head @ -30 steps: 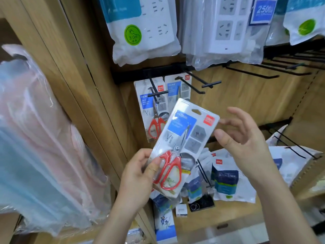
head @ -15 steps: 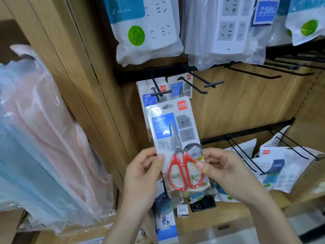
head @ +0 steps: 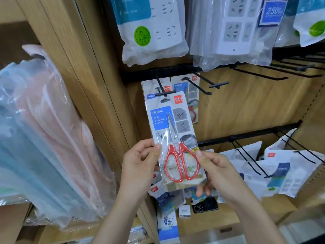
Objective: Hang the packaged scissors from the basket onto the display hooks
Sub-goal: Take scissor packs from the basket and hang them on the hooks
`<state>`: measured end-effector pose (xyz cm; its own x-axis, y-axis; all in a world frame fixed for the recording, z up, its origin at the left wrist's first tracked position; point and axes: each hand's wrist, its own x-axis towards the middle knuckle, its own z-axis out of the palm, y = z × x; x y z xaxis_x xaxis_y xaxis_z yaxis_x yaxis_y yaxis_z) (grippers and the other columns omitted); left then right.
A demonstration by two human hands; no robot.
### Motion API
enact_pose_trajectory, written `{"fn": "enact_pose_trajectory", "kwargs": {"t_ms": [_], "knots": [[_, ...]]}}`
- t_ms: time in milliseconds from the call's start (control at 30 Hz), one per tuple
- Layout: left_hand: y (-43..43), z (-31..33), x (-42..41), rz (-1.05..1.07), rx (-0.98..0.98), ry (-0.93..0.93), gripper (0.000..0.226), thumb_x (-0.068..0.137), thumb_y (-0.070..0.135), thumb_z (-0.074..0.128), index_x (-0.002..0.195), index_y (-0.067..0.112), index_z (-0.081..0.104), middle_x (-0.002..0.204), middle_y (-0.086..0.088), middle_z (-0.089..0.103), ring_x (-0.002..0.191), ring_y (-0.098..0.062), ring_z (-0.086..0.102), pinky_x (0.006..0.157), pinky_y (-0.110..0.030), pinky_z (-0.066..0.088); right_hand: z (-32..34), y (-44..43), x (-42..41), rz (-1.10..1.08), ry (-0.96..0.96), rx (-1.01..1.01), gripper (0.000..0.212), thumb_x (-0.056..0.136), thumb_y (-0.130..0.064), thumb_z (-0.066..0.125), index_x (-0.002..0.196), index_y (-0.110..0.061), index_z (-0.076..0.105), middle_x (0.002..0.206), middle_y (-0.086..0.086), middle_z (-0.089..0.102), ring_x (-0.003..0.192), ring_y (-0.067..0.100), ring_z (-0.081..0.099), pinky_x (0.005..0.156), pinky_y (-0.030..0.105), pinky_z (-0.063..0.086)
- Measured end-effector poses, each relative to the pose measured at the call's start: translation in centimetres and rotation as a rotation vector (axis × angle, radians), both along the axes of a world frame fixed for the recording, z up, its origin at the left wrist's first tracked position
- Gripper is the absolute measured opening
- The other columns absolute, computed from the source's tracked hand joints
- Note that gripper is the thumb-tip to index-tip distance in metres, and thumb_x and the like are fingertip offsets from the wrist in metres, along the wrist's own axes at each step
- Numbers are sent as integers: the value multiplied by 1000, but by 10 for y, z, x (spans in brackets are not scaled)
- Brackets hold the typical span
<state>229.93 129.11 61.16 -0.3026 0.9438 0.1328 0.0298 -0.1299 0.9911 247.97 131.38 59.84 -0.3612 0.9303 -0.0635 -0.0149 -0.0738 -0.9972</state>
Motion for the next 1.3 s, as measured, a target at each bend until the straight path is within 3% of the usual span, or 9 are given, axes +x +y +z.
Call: {"fn": "enact_pose_trajectory", "kwargs": {"t_ms": [233, 433, 633, 767, 867, 1033, 1100, 1200, 1300], "knots": [[-9, 15, 1, 28, 43, 58, 11, 94, 18, 60, 100, 20, 69, 80, -4, 77, 64, -12, 70, 49, -21, 51, 0, -8, -12, -119, 136, -40, 42, 89, -50, 49, 66, -22, 71, 43, 15, 53, 32, 20, 46, 42, 25, 33], [-7, 24, 4, 51, 12, 29, 11, 96, 16, 58, 103, 18, 66, 79, -4, 77, 64, -11, 71, 47, -19, 49, 5, -10, -15, -138, 107, -2, 42, 98, -44, 46, 75, -21, 71, 52, 18, 57, 33, 18, 45, 37, 20, 32], [40, 66, -4, -11, -9, -55, 23, 97, 28, 57, 120, 24, 60, 101, 4, 76, 93, -13, 74, 80, -36, 58, 2, -10, -11, -130, 22, 8, 40, 97, -43, 46, 76, -19, 69, 52, 7, 61, 35, 19, 49, 36, 20, 34], [63, 77, -4, -66, -100, -51, 27, 93, 30, 65, 115, 15, 65, 102, -3, 76, 94, -18, 74, 94, -45, 56, -1, -10, -7, -135, -7, 25, 40, 98, -40, 45, 74, -17, 69, 48, 1, 59, 33, 18, 49, 36, 20, 36], [67, 75, -5, -44, -92, -49, 25, 88, 28, 70, 108, 12, 67, 99, -3, 77, 92, -18, 74, 88, -42, 58, -2, -9, -6, -123, -15, 45, 40, 98, -39, 44, 71, -24, 69, 47, 0, 59, 33, 17, 49, 37, 20, 36], [67, 71, -8, -59, -86, -62, 26, 87, 29, 69, 110, 16, 66, 102, -5, 76, 91, -18, 75, 79, -38, 60, -2, -10, -4, -35, 32, -22, 41, 92, -46, 46, 80, -16, 70, 47, 11, 57, 35, 18, 50, 40, 23, 38], [69, 71, -9, -43, -71, 2, 23, 88, 31, 68, 108, 20, 65, 107, -4, 75, 92, -16, 74, 78, -37, 61, -2, -10, -3, -9, 22, -16, 43, 88, -50, 46, 83, -16, 71, 50, 11, 60, 37, 18, 53, 39, 21, 39], [70, 72, -8, 2, 3, 197, 5, 91, 31, 63, 96, 31, 60, 113, 3, 70, 92, -8, 72, 61, -20, 57, -4, -7, -5, -10, -26, 42, 41, 93, -47, 43, 85, -17, 70, 52, 8, 63, 40, 17, 56, 39, 22, 40], [72, 66, -5, 23, 52, 220, 9, 95, 30, 60, 103, 28, 58, 114, 3, 69, 92, -6, 72, 58, -18, 56, -7, -3, -8, -33, -26, 66, 40, 98, -43, 43, 89, -16, 71, 55, 6, 65, 41, 19, 58, 40, 24, 40]]}}
